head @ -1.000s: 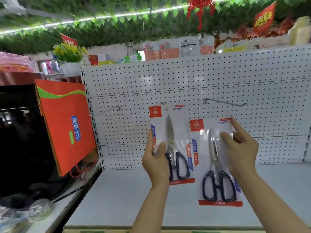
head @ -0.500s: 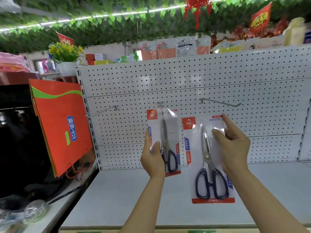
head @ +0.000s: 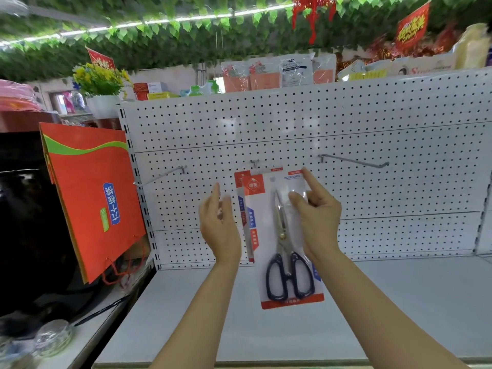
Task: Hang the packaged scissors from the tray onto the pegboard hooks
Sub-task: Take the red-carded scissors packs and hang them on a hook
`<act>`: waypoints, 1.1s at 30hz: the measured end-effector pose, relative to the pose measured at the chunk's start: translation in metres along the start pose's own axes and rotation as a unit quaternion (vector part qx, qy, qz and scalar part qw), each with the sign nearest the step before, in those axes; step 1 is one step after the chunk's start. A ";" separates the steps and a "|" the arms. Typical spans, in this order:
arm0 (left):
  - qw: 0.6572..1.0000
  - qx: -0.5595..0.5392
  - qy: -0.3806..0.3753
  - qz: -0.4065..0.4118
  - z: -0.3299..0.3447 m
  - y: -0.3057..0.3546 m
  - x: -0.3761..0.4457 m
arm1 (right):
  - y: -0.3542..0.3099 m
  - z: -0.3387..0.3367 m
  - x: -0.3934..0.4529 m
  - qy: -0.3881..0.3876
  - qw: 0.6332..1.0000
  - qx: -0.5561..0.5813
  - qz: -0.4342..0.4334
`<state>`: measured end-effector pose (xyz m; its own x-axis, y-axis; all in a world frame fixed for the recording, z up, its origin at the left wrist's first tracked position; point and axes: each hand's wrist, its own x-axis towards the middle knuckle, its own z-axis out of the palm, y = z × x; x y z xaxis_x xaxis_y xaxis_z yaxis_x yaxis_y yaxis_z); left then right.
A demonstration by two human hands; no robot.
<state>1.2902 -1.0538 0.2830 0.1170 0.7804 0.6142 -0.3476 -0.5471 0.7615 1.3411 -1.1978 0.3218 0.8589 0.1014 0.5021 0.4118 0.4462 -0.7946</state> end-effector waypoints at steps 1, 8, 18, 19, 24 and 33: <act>0.999 -0.030 -0.019 0.012 -0.003 0.017 0.007 | 0.003 0.006 0.001 -0.002 1.000 0.006 0.008; 0.961 0.111 -0.239 0.081 0.003 0.048 0.034 | 0.021 0.030 0.007 0.004 0.998 0.039 0.039; 0.946 0.152 -0.269 0.093 0.022 0.020 0.054 | 0.056 0.042 0.027 0.035 0.997 0.034 0.055; 0.945 0.153 -0.274 0.091 0.025 0.015 0.056 | 0.059 0.043 0.029 0.037 0.998 0.030 0.051; 0.944 0.174 -0.264 0.094 0.036 0.002 0.065 | 0.070 0.049 0.040 0.051 0.998 0.006 0.039; 0.934 0.220 -0.250 0.131 0.038 -0.004 0.067 | 0.082 0.048 0.051 0.056 0.991 -0.122 0.000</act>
<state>1.3347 -1.0107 0.3289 0.5390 0.4239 0.7278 -0.0215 -0.8569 0.5150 1.4041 -1.1136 0.2990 0.8820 -0.0037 0.4713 0.4607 0.2171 -0.8606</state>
